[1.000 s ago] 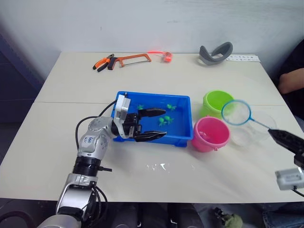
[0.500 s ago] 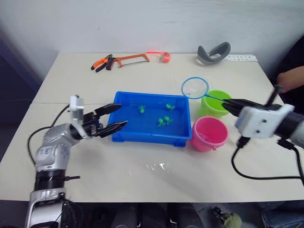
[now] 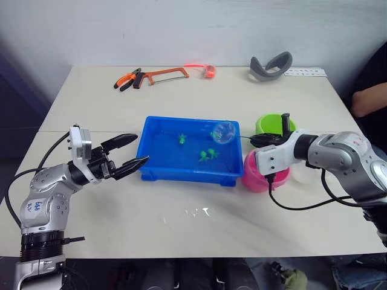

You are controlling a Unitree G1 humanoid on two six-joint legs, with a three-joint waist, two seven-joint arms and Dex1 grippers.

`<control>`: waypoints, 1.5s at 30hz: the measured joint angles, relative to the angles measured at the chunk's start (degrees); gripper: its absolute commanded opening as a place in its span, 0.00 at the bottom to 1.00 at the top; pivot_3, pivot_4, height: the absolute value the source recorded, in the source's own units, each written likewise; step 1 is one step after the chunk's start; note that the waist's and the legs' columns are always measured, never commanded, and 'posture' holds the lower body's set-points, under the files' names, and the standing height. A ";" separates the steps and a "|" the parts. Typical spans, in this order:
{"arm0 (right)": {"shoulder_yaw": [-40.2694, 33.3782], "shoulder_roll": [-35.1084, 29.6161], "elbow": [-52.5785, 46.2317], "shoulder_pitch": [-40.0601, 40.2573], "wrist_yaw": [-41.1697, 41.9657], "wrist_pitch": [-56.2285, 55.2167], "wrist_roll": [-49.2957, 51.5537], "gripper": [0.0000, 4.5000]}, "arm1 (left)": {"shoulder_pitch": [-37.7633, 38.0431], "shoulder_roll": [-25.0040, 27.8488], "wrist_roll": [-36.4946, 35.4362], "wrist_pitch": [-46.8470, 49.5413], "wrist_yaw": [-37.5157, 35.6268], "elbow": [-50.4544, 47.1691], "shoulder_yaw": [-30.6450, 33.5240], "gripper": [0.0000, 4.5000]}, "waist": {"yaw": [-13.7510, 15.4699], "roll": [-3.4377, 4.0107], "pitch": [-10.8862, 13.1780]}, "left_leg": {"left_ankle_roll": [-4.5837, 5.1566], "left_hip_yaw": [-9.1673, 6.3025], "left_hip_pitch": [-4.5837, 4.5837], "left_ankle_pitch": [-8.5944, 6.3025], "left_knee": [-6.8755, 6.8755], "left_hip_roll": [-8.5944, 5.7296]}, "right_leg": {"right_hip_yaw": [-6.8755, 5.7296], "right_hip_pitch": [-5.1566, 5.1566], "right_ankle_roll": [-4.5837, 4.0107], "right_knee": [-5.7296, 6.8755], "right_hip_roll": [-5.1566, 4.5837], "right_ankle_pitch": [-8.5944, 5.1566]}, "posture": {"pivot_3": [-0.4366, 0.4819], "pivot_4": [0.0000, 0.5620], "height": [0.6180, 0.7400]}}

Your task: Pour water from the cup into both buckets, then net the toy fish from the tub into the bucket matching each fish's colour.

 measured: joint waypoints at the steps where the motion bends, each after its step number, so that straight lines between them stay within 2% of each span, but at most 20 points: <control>1: -0.08 0.76 0.73 -0.91 1.22 0.56 0.86 0.00 | 0.14 0.00 0.00 0.17 0.47 -0.59 -0.01 0.98 | -0.01 0.00 0.00 | 0.00 0.01 0.00 0.00 0.00 0.01 | 0.00 -0.01 0.00 0.01 0.01 0.00 | 0.48 0.27 1.00; 3: -0.17 2.60 0.72 -1.84 4.52 3.91 3.83 0.00 | 0.25 0.01 -0.05 0.53 1.21 -1.71 -0.01 0.98 | 0.03 0.00 0.00 | 0.00 -0.02 0.00 0.00 0.00 0.03 | -0.01 0.01 0.00 0.00 0.01 0.00 | 0.48 0.27 1.00; 5: -0.14 5.33 -1.30 -1.85 9.81 12.56 8.92 0.00 | 0.33 -0.05 -0.06 0.91 2.13 -2.22 -0.08 0.98 | 0.10 0.00 0.00 | 0.00 -0.02 -0.01 0.00 0.00 0.02 | -0.01 0.01 0.00 0.00 0.00 0.00 | 0.48 0.27 1.00; 7: -0.09 5.62 -2.46 -1.85 12.18 16.68 10.46 0.00 | 0.38 -0.12 -0.07 1.18 2.81 -3.24 -0.33 0.98 | 0.14 0.00 0.00 | 0.00 -0.02 -0.01 0.00 0.00 0.01 | -0.01 0.01 0.00 0.00 -0.02 0.00 | 0.48 0.27 1.00; 10: 0.07 5.53 -2.23 -2.32 12.19 16.77 8.84 0.00 | 0.39 -0.14 -0.18 1.23 3.49 -3.78 -0.37 0.98 | 0.27 0.00 0.00 | 0.00 -0.03 -0.01 0.00 0.00 -0.02 | -0.01 0.02 0.00 0.00 -0.05 0.00 | 0.48 0.27 1.00; 16: 0.70 3.47 1.93 -4.19 9.00 8.00 1.49 0.00 | 0.39 -0.18 -0.33 1.65 4.01 -3.83 -0.53 0.98 | 0.07 0.00 0.00 | -0.01 0.00 -0.01 0.00 -0.01 0.00 | 0.01 -0.03 0.00 0.00 0.00 0.00 | 0.48 0.27 1.00; 21: 0.04 7.09 0.36 -3.54 12.12 14.14 5.77 0.00 | 0.34 -0.20 -0.43 1.93 4.32 -3.94 -0.62 0.98 | 0.03 0.00 0.00 | -0.02 0.02 0.00 0.00 -0.01 0.03 | 0.00 -0.03 0.00 0.03 0.03 0.00 | 0.48 0.27 1.00; 24: 0.06 7.08 -0.62 -3.37 12.95 15.10 5.87 0.00 | 0.31 -0.20 -0.47 2.14 4.45 -3.94 -0.62 0.98 | 0.08 0.00 0.00 | -0.02 0.02 -0.01 0.00 0.00 0.01 | 0.00 -0.03 0.00 0.02 0.02 0.00 | 0.48 0.27 1.00; 29: 2.48 2.10 2.41 -4.85 8.85 3.13 -4.48 0.00 | 0.24 -0.20 -0.57 2.30 4.58 -3.96 -0.62 0.98 | 0.07 0.00 0.00 | -0.02 0.02 -0.01 0.00 -0.01 -0.02 | 0.03 -0.04 0.00 0.01 -0.02 0.00 | 0.48 0.27 1.00; 33: 4.05 1.80 3.39 -5.06 6.89 -4.11 -7.88 0.00 | -0.15 -0.21 -0.60 2.31 4.56 -3.96 -0.64 0.98 | -0.12 0.00 0.00 | -0.05 0.06 0.01 0.00 -0.02 0.03 | 0.02 -0.06 0.00 0.02 0.04 0.00 | 0.48 0.27 1.00; 45: 4.40 2.12 4.11 -4.21 5.70 -11.17 -12.01 0.00 | -0.18 -0.17 -0.73 2.31 3.90 -3.91 -0.64 0.98 | 0.02 0.00 0.00 | -0.05 0.04 0.00 0.01 -0.02 0.02 | 0.04 -0.04 0.00 0.01 0.03 0.00 | 0.48 0.27 1.00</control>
